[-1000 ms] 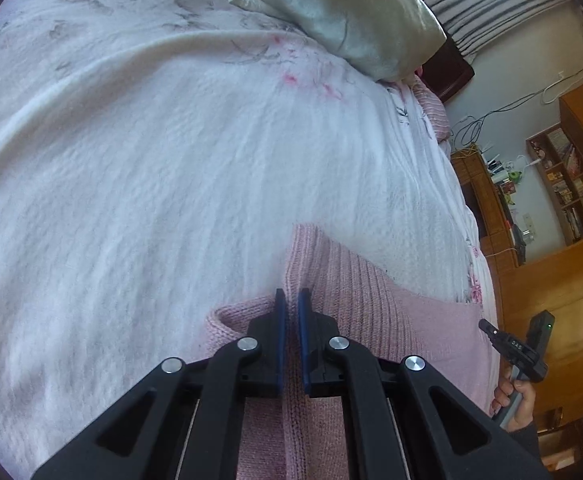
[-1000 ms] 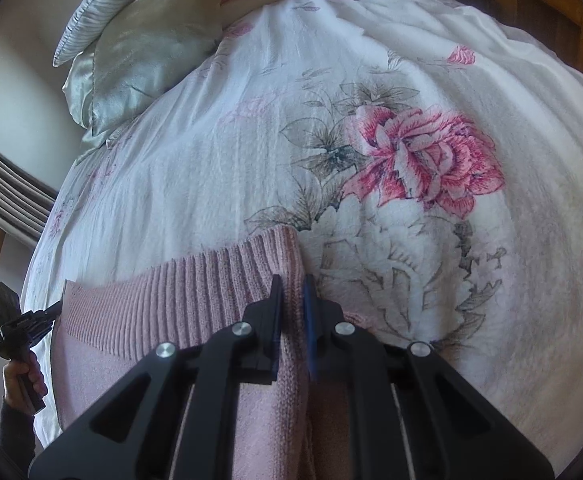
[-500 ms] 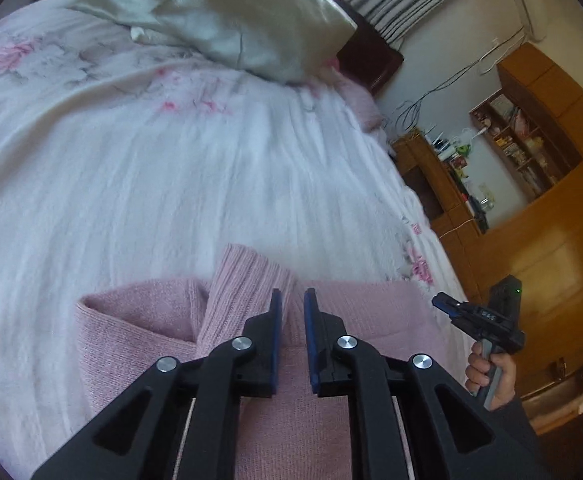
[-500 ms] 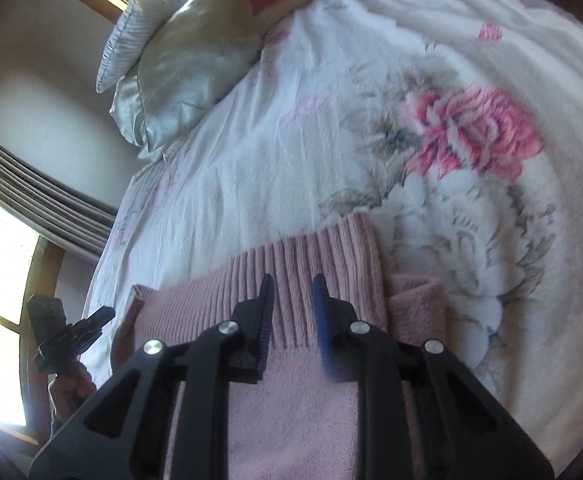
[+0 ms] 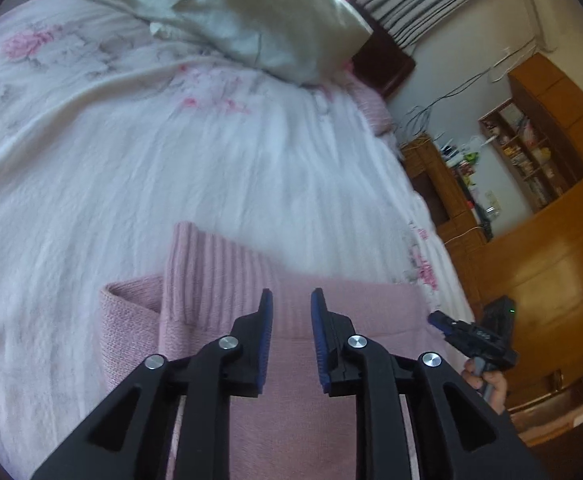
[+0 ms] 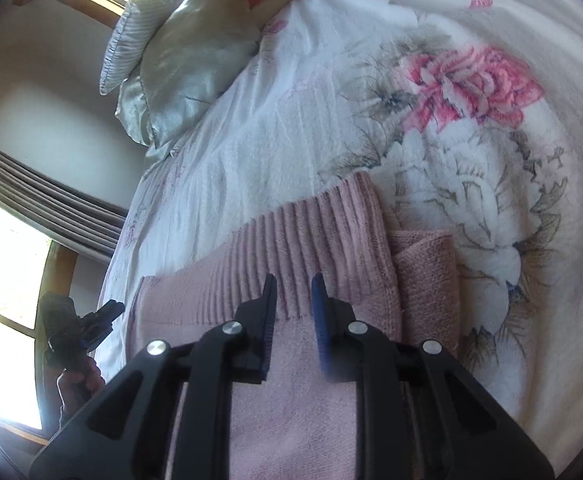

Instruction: Fold small clothes

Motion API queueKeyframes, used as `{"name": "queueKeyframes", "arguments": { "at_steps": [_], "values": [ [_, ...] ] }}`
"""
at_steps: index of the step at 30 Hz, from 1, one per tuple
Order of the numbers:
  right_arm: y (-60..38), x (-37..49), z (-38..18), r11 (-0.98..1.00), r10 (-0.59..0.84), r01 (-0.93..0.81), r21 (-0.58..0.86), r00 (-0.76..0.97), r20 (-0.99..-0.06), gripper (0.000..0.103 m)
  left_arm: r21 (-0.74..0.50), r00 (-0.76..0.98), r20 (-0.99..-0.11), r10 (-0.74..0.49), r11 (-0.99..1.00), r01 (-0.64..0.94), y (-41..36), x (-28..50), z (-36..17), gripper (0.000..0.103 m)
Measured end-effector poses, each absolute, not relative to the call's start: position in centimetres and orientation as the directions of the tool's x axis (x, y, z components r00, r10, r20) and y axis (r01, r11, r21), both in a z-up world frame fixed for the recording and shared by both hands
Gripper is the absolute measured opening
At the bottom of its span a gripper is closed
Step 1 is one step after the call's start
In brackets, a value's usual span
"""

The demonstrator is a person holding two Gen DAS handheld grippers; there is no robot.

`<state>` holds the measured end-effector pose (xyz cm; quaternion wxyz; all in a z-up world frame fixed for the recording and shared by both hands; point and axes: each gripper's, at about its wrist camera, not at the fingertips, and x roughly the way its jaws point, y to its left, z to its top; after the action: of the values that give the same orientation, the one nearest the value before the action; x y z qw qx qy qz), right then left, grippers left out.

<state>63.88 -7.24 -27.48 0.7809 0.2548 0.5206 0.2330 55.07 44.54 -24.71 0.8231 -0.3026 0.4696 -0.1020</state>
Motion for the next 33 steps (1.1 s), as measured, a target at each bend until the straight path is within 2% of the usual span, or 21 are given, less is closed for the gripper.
{"name": "queueKeyframes", "arguments": {
  "at_steps": [1, 2, 3, 4, 6, 9, 10, 12, 13, 14, 15, 17, 18, 19, 21, 23, 26, 27, 28, 29, 33],
  "values": [
    [-7.3, 64.3, -28.2, 0.776, 0.611, -0.080, 0.625, 0.337, -0.716, 0.006, -0.575, 0.508, -0.748, -0.428, 0.800, -0.172, 45.1, 55.6, -26.3, 0.027],
    [-7.6, 64.5, -28.6, 0.793, 0.590, -0.070, 0.606, 0.337, -0.734, 0.000, -0.578, 0.493, -0.757, -0.429, 0.791, -0.199, 45.6, 55.8, -27.5, 0.025],
    [-8.0, 64.5, -28.6, 0.802, 0.575, -0.059, 0.594, 0.348, -0.741, 0.000, -0.588, 0.496, -0.754, -0.431, 0.780, -0.216, 46.1, 55.6, -27.8, 0.021],
    [-8.4, 64.2, -28.1, 0.792, 0.584, -0.054, 0.608, 0.356, -0.729, 0.006, -0.605, 0.514, -0.741, -0.433, 0.762, -0.231, 46.6, 55.1, -27.3, 0.021],
    [-8.3, 62.4, -26.2, 0.759, 0.631, -0.103, 0.643, 0.360, -0.687, 0.017, -0.669, 0.570, -0.667, -0.479, 0.722, -0.178, 46.5, 52.8, -24.9, 0.045],
    [-6.4, 57.6, -24.4, 0.663, 0.746, -0.238, 0.709, 0.282, -0.603, 0.017, -0.771, 0.561, -0.482, -0.673, 0.630, 0.092, 43.9, 48.0, -22.5, 0.053],
    [-5.2, 56.1, -25.0, 0.640, 0.768, -0.265, 0.721, 0.236, -0.595, 0.017, -0.771, 0.523, -0.482, -0.703, 0.624, 0.129, 42.8, 46.7, -23.0, 0.053],
    [-3.5, 54.6, -27.4, 0.641, 0.766, -0.262, 0.722, 0.163, -0.621, 0.018, -0.740, 0.477, -0.562, -0.676, 0.668, 0.074, 42.0, 45.8, -26.0, 0.049],
    [-3.0, 54.3, -28.8, 0.666, 0.744, -0.246, 0.704, 0.146, -0.652, 0.006, -0.737, 0.465, -0.592, -0.659, 0.675, 0.018, 42.4, 45.8, -27.7, 0.049],
    [-3.3, 54.2, -29.8, 0.689, 0.724, -0.224, 0.690, 0.155, -0.673, 0.000, -0.739, 0.467, -0.603, -0.647, 0.674, -0.020, 43.3, 45.9, -29.0, 0.032],
    [-3.8, 54.4, -30.2, 0.684, 0.729, -0.205, 0.700, 0.163, -0.664, 0.000, -0.736, 0.478, -0.611, -0.632, 0.675, -0.050, 44.2, 45.9, -29.5, 0.016],
    [-5.0, 54.3, -29.5, 0.686, 0.727, -0.160, 0.710, 0.200, -0.657, 0.000, -0.740, 0.508, -0.607, -0.611, 0.668, -0.081, 45.2, 45.6, -29.1, 0.016],
    [-5.3, 53.8, -28.5, 0.688, 0.725, -0.169, 0.706, 0.212, -0.655, 0.007, -0.730, 0.515, -0.609, -0.603, 0.679, -0.069, 44.9, 45.1, -28.1, 0.027],
    [-5.1, 53.0, -27.6, 0.669, 0.743, -0.191, 0.718, 0.209, -0.636, 0.008, -0.736, 0.517, -0.586, -0.624, 0.676, -0.019, 44.2, 44.4, -26.8, 0.032],
    [-3.8, 50.5, -26.0, 0.623, 0.780, -0.276, 0.732, 0.160, -0.604, 0.009, -0.757, 0.491, -0.526, -0.694, 0.646, 0.102, 41.7, 42.4, -24.9, 0.035],
    [-1.7, 48.1, -26.0, 0.611, 0.781, -0.335, 0.718, 0.106, -0.615, 0.009, -0.778, 0.432, -0.493, -0.756, 0.605, 0.171, 38.7, 40.8, -25.0, 0.035],
    [0.1, 46.9, -28.9, 0.650, 0.739, -0.322, 0.688, 0.059, -0.671, 0.009, -0.734, 0.369, -0.577, -0.728, 0.661, 0.156, 35.5, 40.2, -28.0, 0.035],
    [-0.1, 47.0, -29.9, 0.667, 0.726, -0.300, 0.682, 0.057, -0.685, 0.000, -0.720, 0.362, -0.607, -0.707, 0.682, 0.125, 35.3, 40.3, -29.3, 0.034],
    [-0.8, 47.2, -30.6, 0.673, 0.726, -0.272, 0.688, 0.067, -0.684, 0.000, -0.718, 0.369, -0.615, -0.697, 0.689, 0.105, 35.7, 40.4, -30.2, 0.030],
    [-1.9, 47.4, -30.7, 0.671, 0.734, -0.243, 0.701, 0.082, -0.674, 0.000, -0.719, 0.380, -0.615, -0.691, 0.689, 0.091, 36.3, 40.3, -30.6, 0.020],
    [-6.3, 47.4, -29.7, 0.706, 0.708, -0.193, 0.682, 0.147, -0.691, 0.000, -0.704, 0.387, -0.634, -0.670, 0.707, 0.070, 38.2, 38.9, -30.1, 0.018]
  ]
}}
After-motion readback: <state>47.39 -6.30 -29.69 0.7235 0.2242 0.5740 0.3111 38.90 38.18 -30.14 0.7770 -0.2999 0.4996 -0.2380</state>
